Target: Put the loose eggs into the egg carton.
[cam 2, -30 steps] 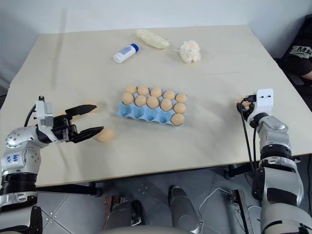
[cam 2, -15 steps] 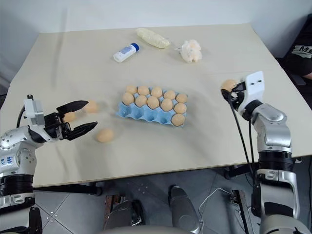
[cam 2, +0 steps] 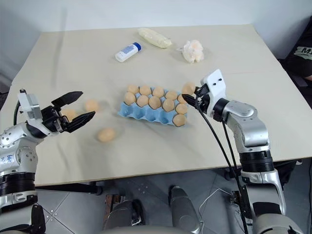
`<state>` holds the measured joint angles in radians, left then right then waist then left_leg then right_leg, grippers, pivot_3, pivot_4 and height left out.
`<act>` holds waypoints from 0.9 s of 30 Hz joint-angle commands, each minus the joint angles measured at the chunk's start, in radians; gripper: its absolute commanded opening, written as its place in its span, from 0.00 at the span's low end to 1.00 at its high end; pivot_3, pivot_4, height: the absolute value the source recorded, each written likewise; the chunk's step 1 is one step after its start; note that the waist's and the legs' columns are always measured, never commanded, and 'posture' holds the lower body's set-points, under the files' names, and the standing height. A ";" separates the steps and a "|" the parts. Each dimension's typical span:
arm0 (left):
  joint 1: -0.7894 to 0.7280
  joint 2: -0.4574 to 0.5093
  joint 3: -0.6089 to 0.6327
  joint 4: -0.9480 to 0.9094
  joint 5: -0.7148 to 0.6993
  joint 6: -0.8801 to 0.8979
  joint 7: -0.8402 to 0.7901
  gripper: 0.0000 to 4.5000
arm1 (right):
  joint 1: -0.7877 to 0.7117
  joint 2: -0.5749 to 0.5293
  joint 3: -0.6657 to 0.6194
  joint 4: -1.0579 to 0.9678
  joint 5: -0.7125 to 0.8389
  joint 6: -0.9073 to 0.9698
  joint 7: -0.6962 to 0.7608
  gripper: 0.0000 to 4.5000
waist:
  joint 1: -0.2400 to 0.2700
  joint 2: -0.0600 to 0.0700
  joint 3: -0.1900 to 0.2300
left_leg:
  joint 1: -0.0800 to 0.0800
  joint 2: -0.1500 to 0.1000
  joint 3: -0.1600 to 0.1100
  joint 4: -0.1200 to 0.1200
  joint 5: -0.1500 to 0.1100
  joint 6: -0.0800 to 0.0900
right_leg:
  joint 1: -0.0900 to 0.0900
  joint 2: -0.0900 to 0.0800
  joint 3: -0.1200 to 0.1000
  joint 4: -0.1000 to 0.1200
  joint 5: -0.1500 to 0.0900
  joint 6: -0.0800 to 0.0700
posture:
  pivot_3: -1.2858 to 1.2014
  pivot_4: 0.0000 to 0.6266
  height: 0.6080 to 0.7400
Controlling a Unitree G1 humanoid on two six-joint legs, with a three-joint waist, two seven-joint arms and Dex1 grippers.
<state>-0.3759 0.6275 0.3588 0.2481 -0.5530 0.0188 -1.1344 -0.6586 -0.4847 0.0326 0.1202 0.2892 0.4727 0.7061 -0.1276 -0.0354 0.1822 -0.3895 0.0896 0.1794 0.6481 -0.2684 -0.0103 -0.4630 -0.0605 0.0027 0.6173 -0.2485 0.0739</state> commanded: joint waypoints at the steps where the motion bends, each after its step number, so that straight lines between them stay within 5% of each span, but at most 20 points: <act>1: -0.005 0.004 0.020 -0.027 -0.020 -0.021 0.002 1.00 | -0.030 0.010 0.019 0.029 -0.022 -0.046 0.032 0.36 | 0.002 0.000 0.000 | 0.000 0.000 0.000 0.000 0.000 0.000 | 0.000 0.000 0.000 0.000 0.000 0.000 | 0.52 0.24 1.00; 13: 0.080 0.065 -0.022 -0.023 0.029 -0.012 -0.051 1.00 | -0.085 0.085 0.075 0.000 -0.026 -0.010 0.081 0.36 | 0.010 0.000 0.000 | -0.001 0.001 -0.001 0.000 0.000 -0.001 | -0.001 0.001 -0.001 0.000 -0.001 -0.001 | 0.52 0.24 1.00; 27: 0.015 0.123 -0.078 0.095 0.061 -0.043 -0.212 1.00 | 0.010 0.020 0.132 -0.142 -0.046 0.080 0.144 0.36 | 0.036 0.000 0.000 | -0.002 0.001 -0.002 0.000 -0.001 -0.001 | -0.001 -0.001 -0.004 -0.002 -0.004 -0.007 | 0.52 0.24 1.00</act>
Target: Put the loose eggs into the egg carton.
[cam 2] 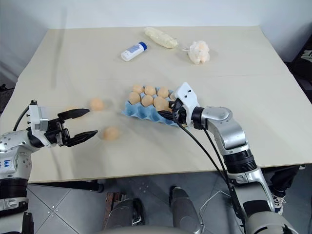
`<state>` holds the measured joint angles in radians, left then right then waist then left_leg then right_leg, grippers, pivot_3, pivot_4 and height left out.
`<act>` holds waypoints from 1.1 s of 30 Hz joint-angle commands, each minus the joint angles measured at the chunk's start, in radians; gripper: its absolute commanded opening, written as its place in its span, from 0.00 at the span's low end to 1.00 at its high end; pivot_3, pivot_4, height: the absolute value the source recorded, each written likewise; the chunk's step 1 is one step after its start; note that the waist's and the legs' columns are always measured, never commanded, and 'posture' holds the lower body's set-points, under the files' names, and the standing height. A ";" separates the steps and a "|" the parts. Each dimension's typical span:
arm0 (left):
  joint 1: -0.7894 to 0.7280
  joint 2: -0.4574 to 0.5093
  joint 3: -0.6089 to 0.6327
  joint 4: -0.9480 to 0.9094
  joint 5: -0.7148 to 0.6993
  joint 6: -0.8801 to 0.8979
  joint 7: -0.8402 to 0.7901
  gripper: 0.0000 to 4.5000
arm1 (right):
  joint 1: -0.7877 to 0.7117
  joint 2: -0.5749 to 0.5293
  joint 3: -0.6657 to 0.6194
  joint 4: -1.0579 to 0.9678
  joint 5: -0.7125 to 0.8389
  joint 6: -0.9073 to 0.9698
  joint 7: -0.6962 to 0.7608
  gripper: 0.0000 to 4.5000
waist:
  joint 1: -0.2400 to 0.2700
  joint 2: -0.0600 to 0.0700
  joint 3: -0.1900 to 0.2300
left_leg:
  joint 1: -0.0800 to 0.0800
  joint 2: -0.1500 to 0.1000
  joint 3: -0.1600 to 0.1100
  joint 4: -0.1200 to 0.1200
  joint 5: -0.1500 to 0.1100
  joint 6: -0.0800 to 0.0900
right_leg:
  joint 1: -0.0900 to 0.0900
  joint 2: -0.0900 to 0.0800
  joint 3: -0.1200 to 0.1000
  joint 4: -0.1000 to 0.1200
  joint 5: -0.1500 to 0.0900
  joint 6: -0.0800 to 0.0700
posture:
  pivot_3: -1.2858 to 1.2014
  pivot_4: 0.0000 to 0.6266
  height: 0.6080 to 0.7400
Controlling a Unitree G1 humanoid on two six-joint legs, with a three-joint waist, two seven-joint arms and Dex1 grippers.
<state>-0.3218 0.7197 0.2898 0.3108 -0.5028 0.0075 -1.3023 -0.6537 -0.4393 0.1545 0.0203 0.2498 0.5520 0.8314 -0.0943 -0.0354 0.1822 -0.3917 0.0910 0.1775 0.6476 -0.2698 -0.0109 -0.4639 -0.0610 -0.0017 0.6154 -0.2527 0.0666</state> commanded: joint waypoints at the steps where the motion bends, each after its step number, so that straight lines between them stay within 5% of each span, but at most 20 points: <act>1: -0.049 0.032 -0.012 0.047 0.015 -0.037 -0.052 1.00 | 0.009 -0.032 0.014 -0.043 -0.010 0.004 0.022 0.36 | 0.004 0.000 0.000 | 0.000 0.000 0.000 0.000 0.000 0.000 | 0.000 0.000 -0.001 0.000 -0.001 -0.002 | 0.52 0.24 1.00; 3: -0.062 0.033 -0.017 0.067 0.019 -0.043 -0.063 1.00 | 0.014 -0.042 0.022 -0.046 -0.016 0.008 0.025 0.36 | 0.006 0.000 0.000 | 0.000 0.000 0.000 0.000 0.000 0.000 | 0.000 0.000 -0.001 0.000 -0.001 -0.002 | 0.52 0.24 1.00; 4: -0.066 0.034 -0.019 0.075 0.022 -0.046 -0.069 1.00 | 0.017 -0.045 0.025 -0.049 -0.018 0.013 0.026 0.51 | 0.007 0.000 0.000 | 0.000 0.000 0.000 0.000 0.000 0.000 | 0.000 0.000 -0.001 0.000 -0.001 -0.002 | 0.52 0.24 1.00; 11: -0.085 0.029 -0.028 0.104 0.034 -0.058 -0.079 1.00 | 0.015 -0.057 0.032 -0.058 -0.029 0.031 0.029 0.99 | 0.010 0.000 0.000 | -0.002 0.001 0.000 0.000 0.000 -0.001 | 0.000 0.000 -0.005 0.001 0.000 0.000 | 0.52 0.24 1.00; 33: -0.079 0.007 -0.024 0.072 0.028 -0.055 -0.027 1.00 | -0.029 0.047 0.070 -0.084 -0.046 0.074 -0.051 0.99 | 0.011 0.000 0.000 | -0.005 0.002 0.000 0.001 0.000 -0.002 | -0.001 0.000 -0.011 0.002 -0.001 -0.002 | 0.52 0.24 1.00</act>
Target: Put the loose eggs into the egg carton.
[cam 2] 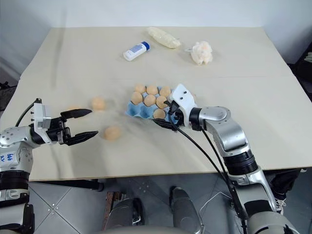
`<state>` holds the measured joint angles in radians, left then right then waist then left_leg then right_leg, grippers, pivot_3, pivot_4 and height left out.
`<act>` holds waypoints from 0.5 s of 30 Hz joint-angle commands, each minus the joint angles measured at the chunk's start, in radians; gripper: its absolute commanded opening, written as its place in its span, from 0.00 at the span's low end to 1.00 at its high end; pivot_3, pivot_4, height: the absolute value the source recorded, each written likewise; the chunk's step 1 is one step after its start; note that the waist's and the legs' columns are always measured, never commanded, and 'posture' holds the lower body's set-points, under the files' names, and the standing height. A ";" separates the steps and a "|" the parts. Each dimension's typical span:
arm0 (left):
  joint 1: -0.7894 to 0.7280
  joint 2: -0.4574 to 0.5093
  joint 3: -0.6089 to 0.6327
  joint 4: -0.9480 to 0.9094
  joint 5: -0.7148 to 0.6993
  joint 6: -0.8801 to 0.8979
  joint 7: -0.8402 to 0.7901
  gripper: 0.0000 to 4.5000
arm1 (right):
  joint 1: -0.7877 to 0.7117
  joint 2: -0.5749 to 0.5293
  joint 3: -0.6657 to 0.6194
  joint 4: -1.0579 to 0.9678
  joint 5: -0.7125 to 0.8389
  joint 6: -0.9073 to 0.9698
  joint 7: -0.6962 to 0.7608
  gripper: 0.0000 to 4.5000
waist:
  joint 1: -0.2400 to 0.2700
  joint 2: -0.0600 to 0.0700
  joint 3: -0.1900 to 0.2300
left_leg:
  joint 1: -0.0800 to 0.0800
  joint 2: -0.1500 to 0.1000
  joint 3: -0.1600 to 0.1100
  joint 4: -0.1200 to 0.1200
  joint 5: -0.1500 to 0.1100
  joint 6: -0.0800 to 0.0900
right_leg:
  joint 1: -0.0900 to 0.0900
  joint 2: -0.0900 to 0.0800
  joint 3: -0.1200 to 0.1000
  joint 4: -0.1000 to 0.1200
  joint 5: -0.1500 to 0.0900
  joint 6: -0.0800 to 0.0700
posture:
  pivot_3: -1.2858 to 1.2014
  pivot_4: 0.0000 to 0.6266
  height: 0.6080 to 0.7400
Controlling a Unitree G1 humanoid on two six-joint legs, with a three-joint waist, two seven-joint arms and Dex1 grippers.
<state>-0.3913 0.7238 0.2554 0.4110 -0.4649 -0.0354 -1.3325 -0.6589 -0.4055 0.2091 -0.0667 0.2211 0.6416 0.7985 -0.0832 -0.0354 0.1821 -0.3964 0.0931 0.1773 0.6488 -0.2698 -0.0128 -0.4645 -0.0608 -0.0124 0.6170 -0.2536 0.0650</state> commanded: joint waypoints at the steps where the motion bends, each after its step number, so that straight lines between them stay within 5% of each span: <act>1: -0.008 0.002 0.011 -0.032 -0.011 -0.011 0.005 1.00 | -0.026 0.016 0.020 0.010 -0.024 -0.020 -0.022 0.99 | 0.000 0.000 0.000 | 0.000 0.000 0.000 0.000 0.000 0.000 | 0.000 0.000 0.000 0.000 0.000 0.000 | 0.52 0.24 1.00; 11: 0.006 0.005 0.023 -0.053 -0.018 -0.011 0.024 1.00 | -0.107 0.006 0.102 0.112 -0.110 0.001 -0.008 0.99 | 0.000 0.000 0.000 | -0.001 0.000 -0.001 0.000 0.000 0.000 | 0.000 0.000 -0.001 0.000 0.000 0.000 | 0.52 0.24 1.00; 15: 0.012 0.005 0.027 -0.062 -0.022 -0.009 0.030 1.00 | -0.110 -0.007 0.112 0.095 -0.113 0.025 0.017 0.80 | 0.000 0.000 0.000 | -0.002 0.000 -0.001 0.000 0.000 0.000 | 0.000 0.000 -0.003 0.000 0.000 0.000 | 0.52 0.24 1.00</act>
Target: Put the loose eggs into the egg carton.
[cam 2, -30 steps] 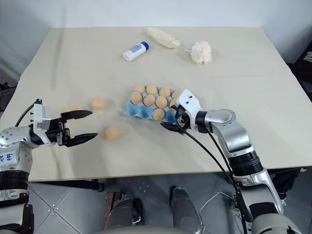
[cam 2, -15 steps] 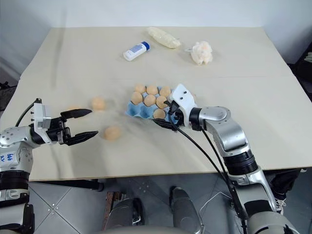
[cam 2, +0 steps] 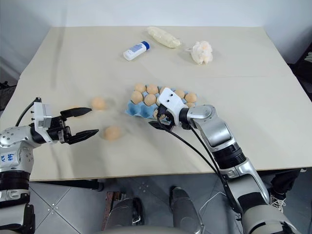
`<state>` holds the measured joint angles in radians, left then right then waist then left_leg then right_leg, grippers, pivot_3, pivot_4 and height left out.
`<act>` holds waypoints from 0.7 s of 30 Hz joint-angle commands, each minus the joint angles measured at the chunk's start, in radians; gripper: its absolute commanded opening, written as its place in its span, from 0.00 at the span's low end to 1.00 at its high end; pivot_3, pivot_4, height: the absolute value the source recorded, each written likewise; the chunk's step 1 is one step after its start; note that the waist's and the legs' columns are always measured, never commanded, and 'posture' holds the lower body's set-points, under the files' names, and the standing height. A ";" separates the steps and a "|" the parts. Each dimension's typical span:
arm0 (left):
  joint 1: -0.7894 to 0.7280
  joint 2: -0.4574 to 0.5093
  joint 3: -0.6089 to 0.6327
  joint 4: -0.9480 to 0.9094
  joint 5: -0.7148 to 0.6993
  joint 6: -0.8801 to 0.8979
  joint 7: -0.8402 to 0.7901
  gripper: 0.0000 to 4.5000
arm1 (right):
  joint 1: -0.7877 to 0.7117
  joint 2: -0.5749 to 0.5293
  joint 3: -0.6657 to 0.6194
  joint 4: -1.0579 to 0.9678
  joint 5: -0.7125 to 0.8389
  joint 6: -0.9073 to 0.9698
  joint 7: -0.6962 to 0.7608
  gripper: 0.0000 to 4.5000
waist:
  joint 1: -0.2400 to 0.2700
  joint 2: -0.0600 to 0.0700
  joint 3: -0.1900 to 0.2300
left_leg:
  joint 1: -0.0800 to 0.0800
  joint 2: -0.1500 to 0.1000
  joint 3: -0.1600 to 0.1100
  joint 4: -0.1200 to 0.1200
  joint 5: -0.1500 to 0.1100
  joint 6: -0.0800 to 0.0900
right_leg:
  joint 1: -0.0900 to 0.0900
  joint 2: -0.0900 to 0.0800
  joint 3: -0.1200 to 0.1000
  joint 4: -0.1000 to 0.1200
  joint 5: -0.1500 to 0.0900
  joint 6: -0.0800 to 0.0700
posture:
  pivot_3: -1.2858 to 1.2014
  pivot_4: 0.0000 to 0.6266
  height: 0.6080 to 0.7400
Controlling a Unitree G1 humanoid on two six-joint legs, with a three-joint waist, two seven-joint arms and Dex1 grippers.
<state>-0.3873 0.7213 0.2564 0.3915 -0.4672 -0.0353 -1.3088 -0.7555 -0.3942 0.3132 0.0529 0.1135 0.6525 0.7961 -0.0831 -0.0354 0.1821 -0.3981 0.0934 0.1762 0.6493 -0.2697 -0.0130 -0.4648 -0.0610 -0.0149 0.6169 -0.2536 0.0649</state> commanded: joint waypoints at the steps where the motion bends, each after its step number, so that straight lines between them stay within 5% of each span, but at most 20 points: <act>1: 0.009 0.007 0.027 -0.044 -0.020 -0.009 0.008 1.00 | -0.012 -0.021 0.008 -0.032 -0.005 0.018 0.025 0.72 | 0.000 0.000 0.000 | 0.000 0.000 0.000 0.000 0.000 0.000 | 0.000 0.000 0.000 0.000 0.000 0.000 | 0.52 0.24 1.00; 5: 0.010 0.006 0.027 -0.050 -0.021 -0.008 0.016 1.00 | -0.011 -0.027 0.004 -0.054 0.004 0.036 0.038 0.43 | 0.000 0.000 0.000 | 0.000 0.000 0.000 0.000 0.000 0.000 | 0.000 0.000 -0.001 0.000 0.000 0.000 | 0.52 0.24 1.00; 9: 0.006 0.003 0.025 -0.051 -0.019 -0.008 0.023 1.00 | -0.008 -0.032 0.005 -0.065 0.003 0.037 0.049 0.25 | 0.000 0.000 0.000 | 0.000 0.001 -0.001 0.000 0.000 0.000 | 0.000 0.000 -0.002 0.000 0.000 0.000 | 0.52 0.24 1.00; 21: 0.009 0.000 0.026 -0.055 -0.023 -0.008 0.035 1.00 | -0.036 -0.025 -0.093 -0.146 0.099 0.080 0.064 0.20 | 0.000 0.000 0.000 | -0.001 0.001 -0.001 0.000 0.000 -0.001 | -0.001 0.000 -0.002 0.000 0.000 0.000 | 0.52 0.24 1.00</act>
<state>-0.3820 0.7207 0.2574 0.3676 -0.4683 -0.0350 -1.2778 -0.7644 -0.4187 0.2691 -0.0369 0.1756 0.7222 0.8557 -0.0829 -0.0354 0.1821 -0.3994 0.0944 0.1751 0.6492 -0.2696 -0.0136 -0.4657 -0.0606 -0.0169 0.6170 -0.2537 0.0649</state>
